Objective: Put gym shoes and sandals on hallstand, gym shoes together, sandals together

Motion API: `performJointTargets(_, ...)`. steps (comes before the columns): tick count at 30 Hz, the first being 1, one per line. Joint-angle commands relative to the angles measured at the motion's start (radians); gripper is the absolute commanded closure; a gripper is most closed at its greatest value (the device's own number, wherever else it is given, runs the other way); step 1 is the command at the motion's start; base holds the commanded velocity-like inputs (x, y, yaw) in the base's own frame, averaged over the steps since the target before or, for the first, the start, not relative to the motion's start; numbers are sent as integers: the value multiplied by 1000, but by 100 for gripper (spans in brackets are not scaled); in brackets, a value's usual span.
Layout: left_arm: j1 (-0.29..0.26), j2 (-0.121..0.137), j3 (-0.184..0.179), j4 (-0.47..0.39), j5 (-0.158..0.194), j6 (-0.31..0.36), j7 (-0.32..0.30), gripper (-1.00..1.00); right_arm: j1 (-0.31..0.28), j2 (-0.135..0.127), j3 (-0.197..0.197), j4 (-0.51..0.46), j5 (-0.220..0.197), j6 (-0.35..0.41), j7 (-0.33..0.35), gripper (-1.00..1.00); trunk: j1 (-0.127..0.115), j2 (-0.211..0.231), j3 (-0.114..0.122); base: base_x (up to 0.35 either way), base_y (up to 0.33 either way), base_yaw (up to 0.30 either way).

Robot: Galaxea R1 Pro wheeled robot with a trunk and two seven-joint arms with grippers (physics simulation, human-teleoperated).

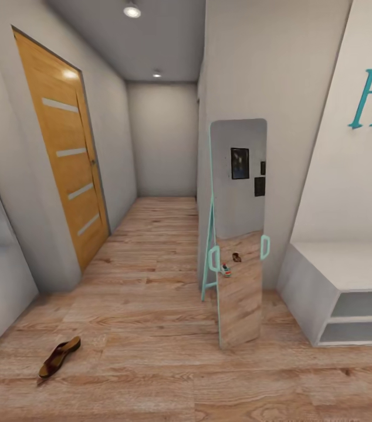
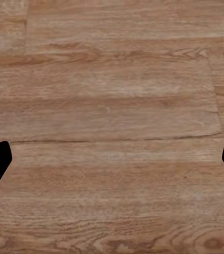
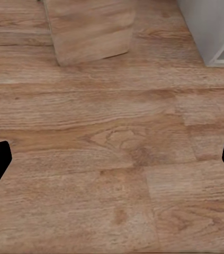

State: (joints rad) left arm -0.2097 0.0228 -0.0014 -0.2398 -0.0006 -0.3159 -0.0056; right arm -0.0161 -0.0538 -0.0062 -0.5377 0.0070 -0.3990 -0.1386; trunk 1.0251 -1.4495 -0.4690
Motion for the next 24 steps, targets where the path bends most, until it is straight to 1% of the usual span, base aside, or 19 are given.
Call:
performJointTargets(1, 0, 0, 0, 1, 0, -3, -1, -100, -1, 0, 0, 1, 1, -3, -2, -100, 0, -1, -1, 4, 40, -233)
performJointTargets(24, 0, 0, 0, -1, -3, -3, -1, -100, -1, 0, 0, 1, 1, -3, -2, -100, 0, -1, -1, 0, 4, -293)
